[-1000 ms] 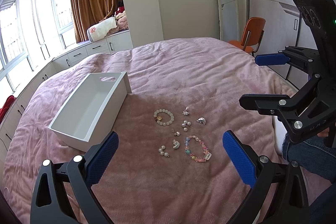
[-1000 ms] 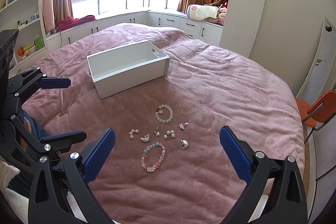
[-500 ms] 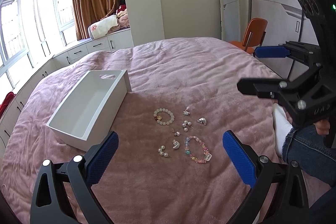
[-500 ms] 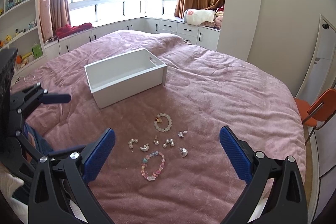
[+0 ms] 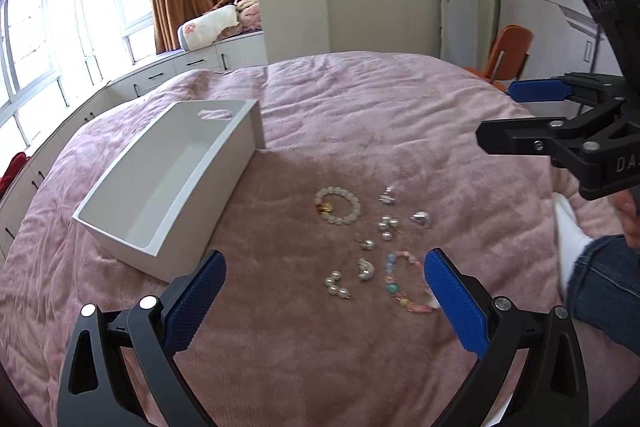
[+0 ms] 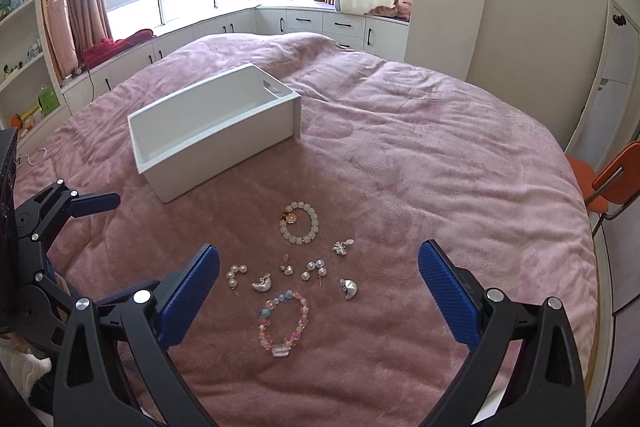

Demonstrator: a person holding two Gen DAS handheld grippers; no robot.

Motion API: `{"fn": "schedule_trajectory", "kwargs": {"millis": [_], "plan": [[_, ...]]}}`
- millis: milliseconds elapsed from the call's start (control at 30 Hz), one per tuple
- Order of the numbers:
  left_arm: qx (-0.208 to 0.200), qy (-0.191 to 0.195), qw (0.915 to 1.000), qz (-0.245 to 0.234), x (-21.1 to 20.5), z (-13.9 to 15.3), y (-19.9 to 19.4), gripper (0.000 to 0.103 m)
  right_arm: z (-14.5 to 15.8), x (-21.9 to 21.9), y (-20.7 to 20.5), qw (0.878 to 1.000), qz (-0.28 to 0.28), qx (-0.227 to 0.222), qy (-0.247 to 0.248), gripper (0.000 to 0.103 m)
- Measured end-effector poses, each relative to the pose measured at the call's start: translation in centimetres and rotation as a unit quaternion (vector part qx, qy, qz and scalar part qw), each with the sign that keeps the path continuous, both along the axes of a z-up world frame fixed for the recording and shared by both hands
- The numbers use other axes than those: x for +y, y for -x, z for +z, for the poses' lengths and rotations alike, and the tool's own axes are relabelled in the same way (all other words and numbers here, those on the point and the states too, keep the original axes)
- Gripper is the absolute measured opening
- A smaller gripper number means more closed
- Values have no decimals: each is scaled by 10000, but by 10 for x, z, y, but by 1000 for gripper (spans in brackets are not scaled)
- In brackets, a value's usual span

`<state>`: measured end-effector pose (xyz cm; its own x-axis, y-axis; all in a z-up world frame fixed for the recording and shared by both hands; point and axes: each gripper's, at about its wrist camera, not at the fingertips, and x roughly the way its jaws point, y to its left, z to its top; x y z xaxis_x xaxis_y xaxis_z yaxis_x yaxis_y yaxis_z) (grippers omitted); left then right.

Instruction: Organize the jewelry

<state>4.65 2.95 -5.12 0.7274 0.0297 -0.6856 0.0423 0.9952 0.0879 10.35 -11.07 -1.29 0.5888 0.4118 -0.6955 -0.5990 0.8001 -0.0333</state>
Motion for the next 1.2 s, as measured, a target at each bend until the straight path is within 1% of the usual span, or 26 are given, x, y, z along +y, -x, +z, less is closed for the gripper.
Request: {"fn": "schedule_trajectory", "kwargs": {"millis": [67, 133, 200, 267, 300, 333, 367, 467, 533, 667, 800, 867, 933, 1000, 1067, 1167, 1200], "plan": [[160, -99, 9998, 23, 6, -13, -13, 101, -10, 7, -10, 9999, 20, 46, 104, 98], [304, -86, 9995, 12, 14, -26, -23, 101, -25, 14, -21, 9996, 28, 99, 247, 98], [425, 37, 9991, 11, 22, -42, -33, 101, -42, 21, -33, 9991, 52, 147, 405, 92], [438, 150, 9989, -20, 29, -58, -38, 101, -58, 26, -43, 9980, 65, 149, 604, 79], [428, 215, 9988, -54, 32, -66, -39, 101, -66, 28, -46, 9975, 80, 153, 685, 76], [451, 254, 9986, -70, 33, -74, -40, 101, -75, 30, -51, 9967, 68, 158, 788, 68], [465, 275, 9985, -84, 34, -81, -41, 101, -83, 30, -55, 9964, 63, 185, 825, 64], [490, 380, 9978, -226, 36, -100, -41, 101, -103, 26, -66, 9959, 4, 235, 878, 58], [612, 401, 9969, -291, 34, -110, -45, 100, -114, 23, -71, 9955, 26, 256, 915, 48], [768, 416, 9957, -307, 31, -126, -54, 100, -143, 17, -82, 9926, -29, 581, 1070, 36], [859, 458, 9948, -287, 27, -138, -64, 100, -163, 14, -87, 9894, -51, 794, 1215, 35], [843, 380, 9952, -322, 23, -142, -67, 97, -170, 13, -89, 9887, -24, 919, 1183, 34], [855, 327, 9952, -346, 20, -146, -70, 85, -173, 14, -90, 9882, 29, 974, 1184, 31], [882, 229, 9954, -304, 18, -149, -71, 82, -174, 15, -88, 9878, 128, 1047, 1144, 28], [899, 180, 9954, -291, 18, -149, -72, 79, -178, 18, -85, 9859, 229, 1118, 1227, 27], [906, 208, 9953, -261, 21, -148, -72, 66, -186, 21, -83, 9823, 289, 1300, 1318, 18], [897, 221, 9955, -223, 22, -148, -71, 60, -187, 21, -82, 9822, 304, 1307, 1315, 18]]}}
